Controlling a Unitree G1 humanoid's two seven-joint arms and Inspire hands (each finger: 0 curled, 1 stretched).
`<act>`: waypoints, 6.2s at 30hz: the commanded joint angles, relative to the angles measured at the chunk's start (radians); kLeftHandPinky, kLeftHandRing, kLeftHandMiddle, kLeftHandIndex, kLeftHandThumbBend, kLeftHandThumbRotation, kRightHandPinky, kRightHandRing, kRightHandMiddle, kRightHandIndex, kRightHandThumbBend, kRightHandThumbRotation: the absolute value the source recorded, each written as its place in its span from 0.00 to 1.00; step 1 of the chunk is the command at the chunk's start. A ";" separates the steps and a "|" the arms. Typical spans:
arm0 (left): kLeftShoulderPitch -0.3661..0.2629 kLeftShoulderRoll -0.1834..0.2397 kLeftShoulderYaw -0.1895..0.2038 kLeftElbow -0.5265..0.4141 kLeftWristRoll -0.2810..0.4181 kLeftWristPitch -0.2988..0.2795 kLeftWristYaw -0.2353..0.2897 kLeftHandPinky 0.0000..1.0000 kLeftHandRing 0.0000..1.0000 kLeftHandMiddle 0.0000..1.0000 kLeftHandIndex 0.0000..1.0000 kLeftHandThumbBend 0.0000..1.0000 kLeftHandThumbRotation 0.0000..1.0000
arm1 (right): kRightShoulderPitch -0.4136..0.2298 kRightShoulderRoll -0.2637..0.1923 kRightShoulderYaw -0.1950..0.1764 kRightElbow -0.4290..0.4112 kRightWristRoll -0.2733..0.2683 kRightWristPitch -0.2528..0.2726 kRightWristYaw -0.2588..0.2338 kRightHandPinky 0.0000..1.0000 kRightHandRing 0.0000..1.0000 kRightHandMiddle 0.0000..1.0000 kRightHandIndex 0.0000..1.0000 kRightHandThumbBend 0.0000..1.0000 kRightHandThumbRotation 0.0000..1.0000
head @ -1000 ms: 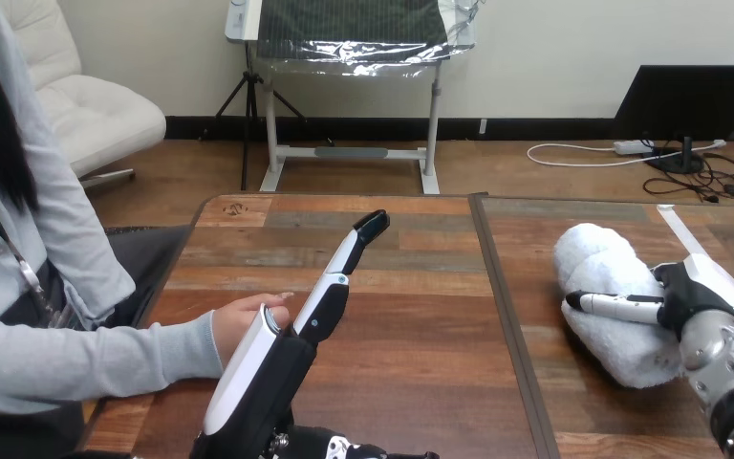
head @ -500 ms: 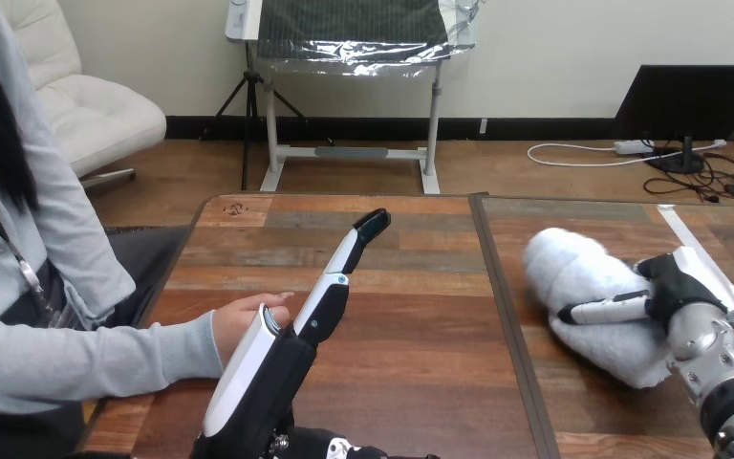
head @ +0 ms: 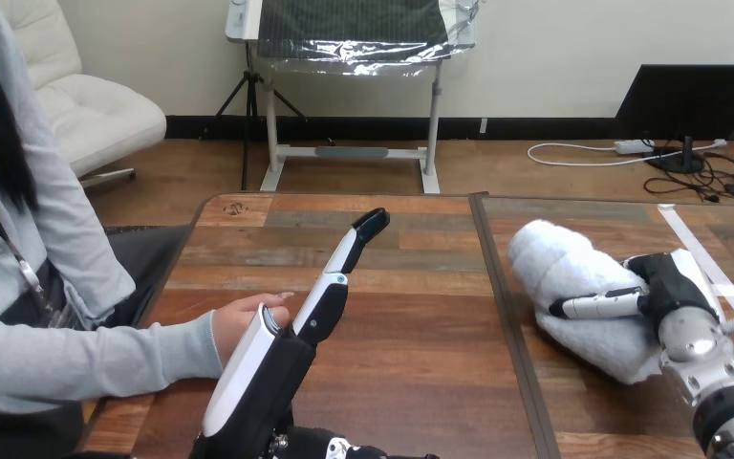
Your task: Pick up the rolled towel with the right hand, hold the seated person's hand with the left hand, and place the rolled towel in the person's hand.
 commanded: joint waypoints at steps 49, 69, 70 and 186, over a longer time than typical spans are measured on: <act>0.003 -0.015 0.078 -0.072 0.030 0.079 0.071 0.86 0.94 0.97 0.96 1.00 0.26 | 0.053 0.197 -0.282 -0.146 0.380 -0.492 0.194 0.33 0.36 0.40 0.35 0.71 0.00; 0.006 0.023 0.222 -0.181 0.294 0.171 0.221 0.78 0.89 0.93 0.91 1.00 0.20 | 0.112 0.277 -0.269 -0.275 0.435 -0.549 0.271 0.24 0.28 0.36 0.35 0.67 0.00; 0.006 0.027 0.225 -0.186 0.300 0.176 0.226 0.78 0.89 0.93 0.91 1.00 0.20 | 0.116 0.279 -0.268 -0.283 0.435 -0.550 0.272 0.24 0.28 0.36 0.35 0.67 0.00; -0.551 0.439 -0.087 0.730 0.465 0.473 0.372 0.82 0.89 0.93 0.92 1.00 0.11 | 0.442 0.394 -0.210 -0.944 0.613 -0.341 0.505 0.15 0.19 0.29 0.32 0.65 0.00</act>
